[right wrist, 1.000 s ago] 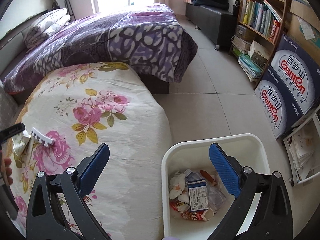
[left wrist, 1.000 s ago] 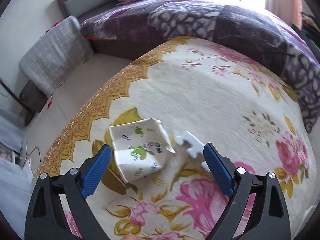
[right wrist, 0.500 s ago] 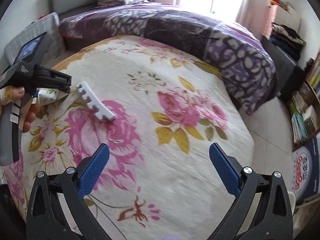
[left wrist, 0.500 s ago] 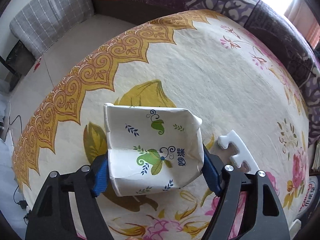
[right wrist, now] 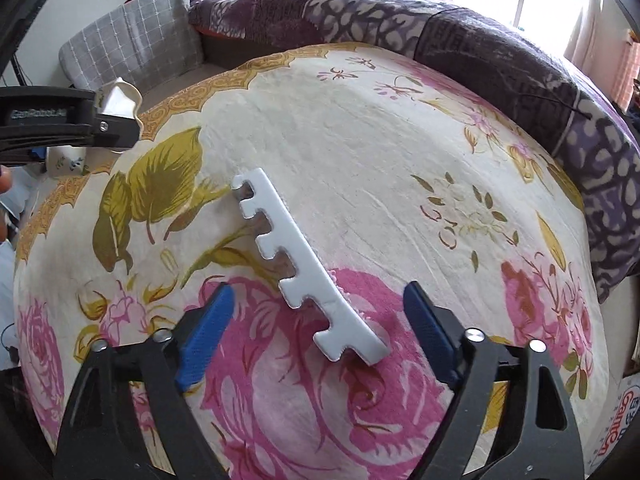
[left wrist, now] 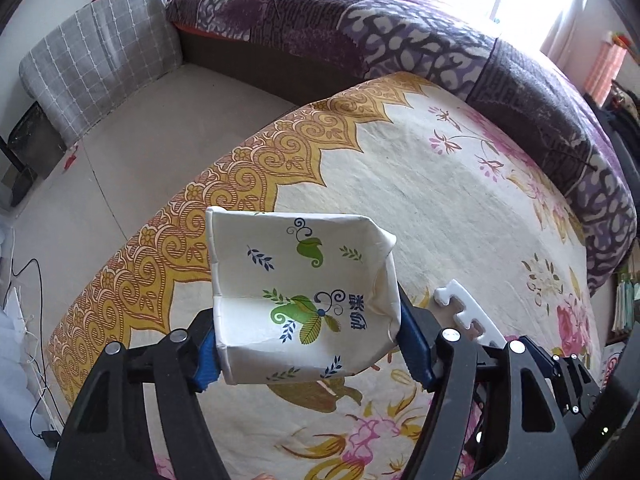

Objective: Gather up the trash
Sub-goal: 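Grasp the white foam strip with the right gripper while left holds the paper cup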

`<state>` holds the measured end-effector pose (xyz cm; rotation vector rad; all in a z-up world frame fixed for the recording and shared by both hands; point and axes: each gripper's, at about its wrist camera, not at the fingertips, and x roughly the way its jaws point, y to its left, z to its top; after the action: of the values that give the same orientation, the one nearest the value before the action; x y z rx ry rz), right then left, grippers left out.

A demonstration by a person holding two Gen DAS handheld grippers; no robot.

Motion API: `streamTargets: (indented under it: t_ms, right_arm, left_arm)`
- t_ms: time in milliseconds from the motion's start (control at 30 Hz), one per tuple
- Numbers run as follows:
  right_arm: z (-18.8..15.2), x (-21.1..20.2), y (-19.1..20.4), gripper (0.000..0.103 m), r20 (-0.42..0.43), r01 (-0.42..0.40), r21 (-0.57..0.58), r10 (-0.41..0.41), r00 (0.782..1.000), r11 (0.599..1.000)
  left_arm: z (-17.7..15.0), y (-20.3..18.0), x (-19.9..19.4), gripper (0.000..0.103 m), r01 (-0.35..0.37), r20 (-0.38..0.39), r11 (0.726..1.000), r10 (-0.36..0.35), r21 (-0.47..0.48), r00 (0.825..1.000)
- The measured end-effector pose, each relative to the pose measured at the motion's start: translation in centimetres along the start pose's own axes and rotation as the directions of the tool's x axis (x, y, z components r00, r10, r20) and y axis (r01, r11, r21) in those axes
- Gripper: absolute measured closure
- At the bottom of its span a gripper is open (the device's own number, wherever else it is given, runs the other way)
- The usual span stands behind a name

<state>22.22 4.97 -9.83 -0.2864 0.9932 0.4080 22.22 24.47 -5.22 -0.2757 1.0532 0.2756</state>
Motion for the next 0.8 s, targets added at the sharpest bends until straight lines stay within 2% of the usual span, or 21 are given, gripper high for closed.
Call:
streamTargets:
  t_ms: [67,100,133,367,600,800]
  right_arm:
    - [0.0,-0.1,-0.1,0.053,0.011,0.012,0.009,-0.012,1.000,1.000]
    - [-0.1,-0.1,-0.2,0.066,0.012,0.007,0.021,-0.007,1.000,1.000]
    - [-0.1,-0.4,-0.4,0.074,0.013,0.005,0.039,-0.006,1.000,0.999]
    - [-0.6,-3.1,-1.4,0.078,0.087,0.047,0.127,-0.058,0.995,0.991]
    - [-0.1,-7.6,-2.4,0.078,0.177,0.095,0.196,-0.131,0.975,0.976]
    - [-0.6,-11.2,-3.9,0.078,0.213,0.109,0.294,-0.177,0.961,0.949]
  left_arm:
    - [0.0,0.1,-0.4,0.033,0.000,0.012,1.000,0.000,0.006,1.000]
    - [-0.1,0.1,-0.7,0.033,0.000,0.020,1.000,0.000,0.010,1.000]
    - [-0.1,0.1,-1.0,0.033,0.001,0.029,1.000,-0.002,0.012,1.000]
    - [-0.1,-0.7,-4.0,0.033,0.028,0.109,0.999,-0.031,0.029,0.994]
    - [-0.7,-2.5,-7.8,0.033,0.045,0.217,0.996,-0.061,0.077,0.974]
    - [-1.2,-3.7,-9.9,0.033,0.067,0.266,0.993,-0.090,0.094,0.960]
